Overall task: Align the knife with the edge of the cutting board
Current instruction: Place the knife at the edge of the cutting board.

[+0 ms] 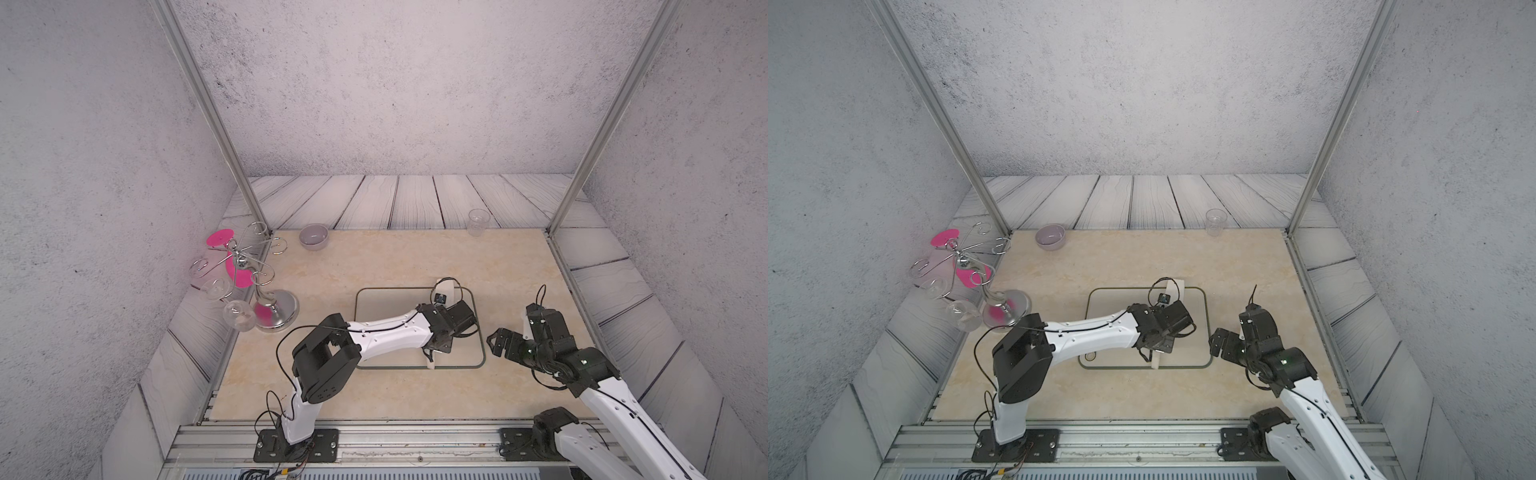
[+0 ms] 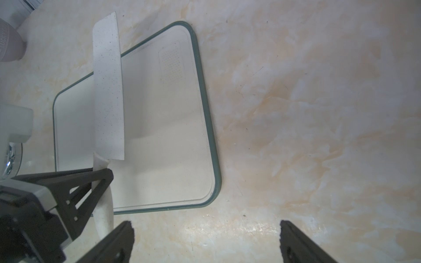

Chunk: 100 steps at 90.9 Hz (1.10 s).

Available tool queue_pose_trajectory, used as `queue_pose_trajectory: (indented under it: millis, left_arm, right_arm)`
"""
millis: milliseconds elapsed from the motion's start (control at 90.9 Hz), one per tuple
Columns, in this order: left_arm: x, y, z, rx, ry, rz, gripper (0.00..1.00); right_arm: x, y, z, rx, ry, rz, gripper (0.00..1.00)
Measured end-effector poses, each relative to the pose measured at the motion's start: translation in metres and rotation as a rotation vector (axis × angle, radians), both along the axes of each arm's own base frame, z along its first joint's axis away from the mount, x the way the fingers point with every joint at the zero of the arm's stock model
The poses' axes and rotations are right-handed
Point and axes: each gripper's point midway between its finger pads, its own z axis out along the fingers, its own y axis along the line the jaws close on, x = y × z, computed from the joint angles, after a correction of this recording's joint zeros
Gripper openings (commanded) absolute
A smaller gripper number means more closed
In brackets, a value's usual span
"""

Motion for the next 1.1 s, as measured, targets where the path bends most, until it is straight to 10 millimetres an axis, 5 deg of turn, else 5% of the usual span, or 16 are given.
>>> queue_pose_trajectory:
  millis: [440, 1101]
  left_arm:
    - [-0.005, -0.048, -0.018, -0.028, 0.026, 0.066, 0.02]
    - [-0.006, -0.072, -0.04, -0.027, 0.086, 0.079, 0.02]
  right_arm:
    - [-0.005, -0.003, 0.002, -0.005, -0.017, -0.012, 0.99]
    - [-0.005, -0.035, -0.003, -0.112, -0.014, -0.176, 0.99]
